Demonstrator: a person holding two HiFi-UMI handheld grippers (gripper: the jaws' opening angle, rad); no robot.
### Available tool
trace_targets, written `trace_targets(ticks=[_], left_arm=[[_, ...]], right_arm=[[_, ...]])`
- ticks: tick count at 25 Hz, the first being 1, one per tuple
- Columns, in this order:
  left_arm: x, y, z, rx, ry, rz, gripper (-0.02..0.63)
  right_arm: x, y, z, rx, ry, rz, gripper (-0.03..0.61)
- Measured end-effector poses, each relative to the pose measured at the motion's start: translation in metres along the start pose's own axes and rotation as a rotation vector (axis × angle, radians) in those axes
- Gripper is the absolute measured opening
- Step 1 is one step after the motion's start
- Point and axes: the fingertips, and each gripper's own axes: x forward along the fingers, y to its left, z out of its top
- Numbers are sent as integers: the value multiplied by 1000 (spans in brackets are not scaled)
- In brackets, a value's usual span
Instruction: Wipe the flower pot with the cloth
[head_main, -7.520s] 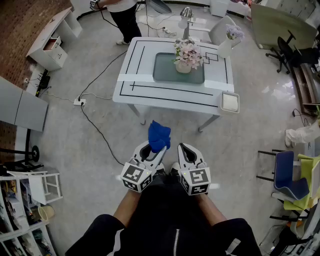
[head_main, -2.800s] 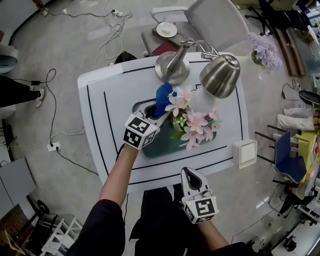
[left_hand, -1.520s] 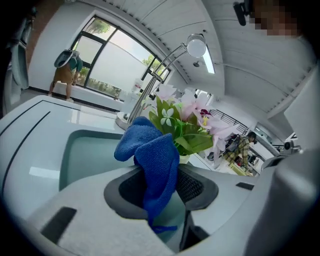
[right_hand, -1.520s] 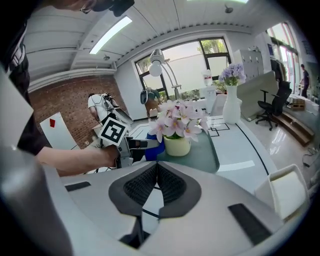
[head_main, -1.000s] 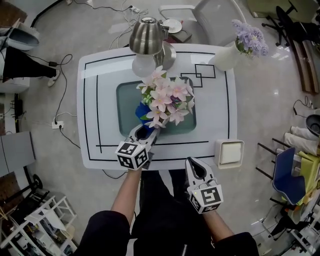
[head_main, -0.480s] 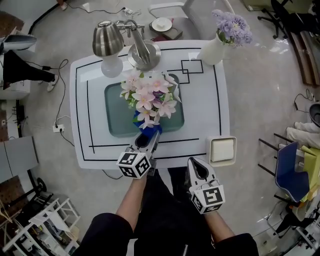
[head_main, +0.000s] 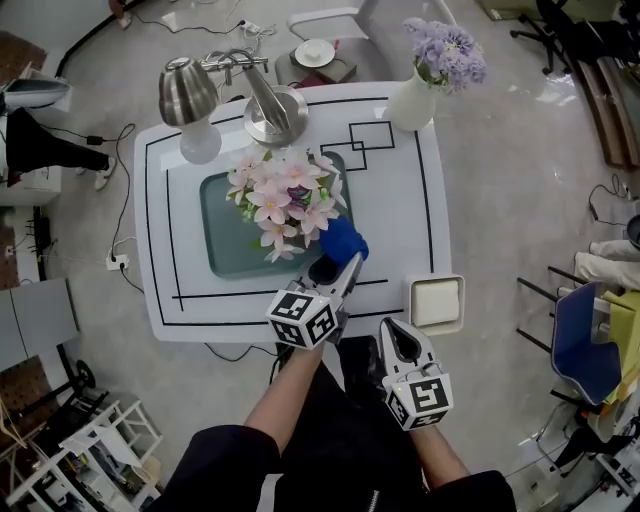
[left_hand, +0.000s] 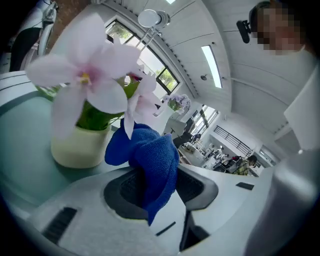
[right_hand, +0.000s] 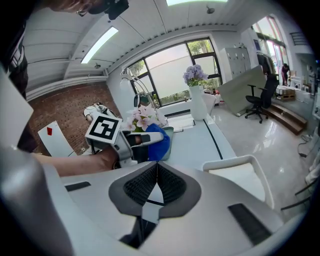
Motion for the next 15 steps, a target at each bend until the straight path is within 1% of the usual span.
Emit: trace_targets(ticks=[3, 8, 12, 15], left_arm=[[23, 4, 10, -22, -27, 23, 161], [43, 21, 29, -80, -117, 120, 160], [55, 32, 35, -121, -139, 154, 161], [56, 47, 39, -157, -159, 197, 161]], right_arm=[[-3, -6, -3, 7, 5, -12, 9], [-5, -14, -7, 14, 19, -25, 9], [-3, -16, -9, 18, 25, -30, 9], [-2, -16, -8, 21, 27, -31, 9]])
